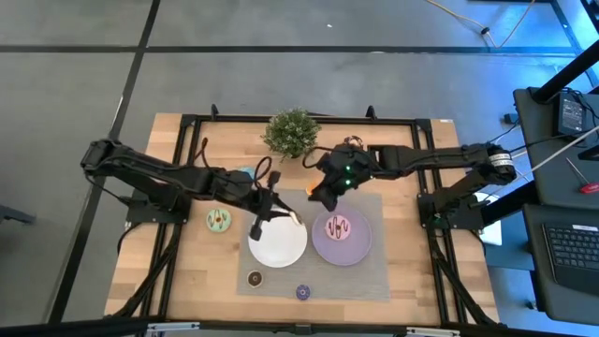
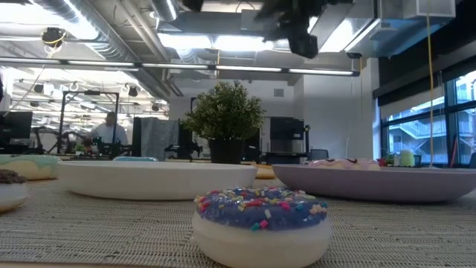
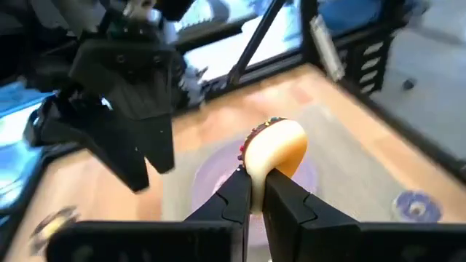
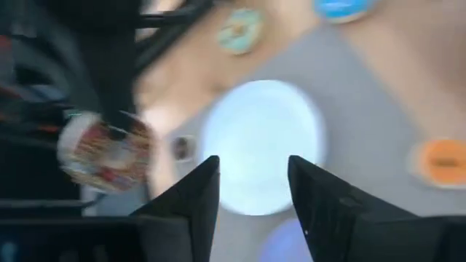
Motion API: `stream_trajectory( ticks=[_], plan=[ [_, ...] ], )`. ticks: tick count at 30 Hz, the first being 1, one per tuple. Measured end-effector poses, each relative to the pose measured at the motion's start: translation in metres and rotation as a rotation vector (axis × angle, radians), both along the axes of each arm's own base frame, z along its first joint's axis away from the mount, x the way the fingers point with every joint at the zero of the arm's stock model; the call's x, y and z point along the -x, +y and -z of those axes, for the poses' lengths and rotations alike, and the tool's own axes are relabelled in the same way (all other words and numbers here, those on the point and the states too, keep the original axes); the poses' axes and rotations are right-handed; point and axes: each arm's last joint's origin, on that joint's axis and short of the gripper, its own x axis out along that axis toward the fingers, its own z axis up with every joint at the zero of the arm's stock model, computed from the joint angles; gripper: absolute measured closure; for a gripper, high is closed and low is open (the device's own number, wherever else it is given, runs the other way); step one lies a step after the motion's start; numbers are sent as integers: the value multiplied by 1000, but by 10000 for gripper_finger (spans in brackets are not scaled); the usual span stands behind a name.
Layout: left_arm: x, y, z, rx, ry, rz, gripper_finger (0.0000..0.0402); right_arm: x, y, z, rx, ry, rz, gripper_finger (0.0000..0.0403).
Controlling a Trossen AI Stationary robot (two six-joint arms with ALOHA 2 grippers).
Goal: Pick & Place donuts
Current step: Put the small light brown donut on the white plate
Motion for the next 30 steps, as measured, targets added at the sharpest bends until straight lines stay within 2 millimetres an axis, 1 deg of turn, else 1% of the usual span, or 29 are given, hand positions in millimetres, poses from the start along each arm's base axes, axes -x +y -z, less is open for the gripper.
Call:
stream_trajectory(
  ticks=[3, 5, 7, 10, 14, 18, 22, 26, 30],
  plan=[
    [8, 2, 6, -106, 91, -80, 381, 5, -9, 5, 84, 73, 80, 227],
    [12, 3, 14, -183, 155, -131, 381, 7, -12, 8, 134, 110, 135, 227],
    [15, 3, 26, -252, 207, -172, 381, 9, -15, 9, 170, 134, 172, 226],
    [17, 3, 51, -328, 286, -226, 382, 11, -16, 11, 207, 157, 205, 226],
    [18, -1, 78, -324, 364, -252, 382, 11, -17, 11, 219, 168, 216, 226],
    [13, -11, 97, -326, 357, -276, 382, 13, -16, 12, 221, 187, 214, 226],
    [1, -22, 110, -368, 312, -250, 382, 13, -16, 13, 221, 195, 212, 226],
    [-6, -28, 132, -408, 361, -241, 382, 14, -13, 13, 223, 202, 202, 226],
    [-8, -31, 153, -458, 414, -285, 382, 14, -9, 14, 226, 205, 189, 226]
  ],
)
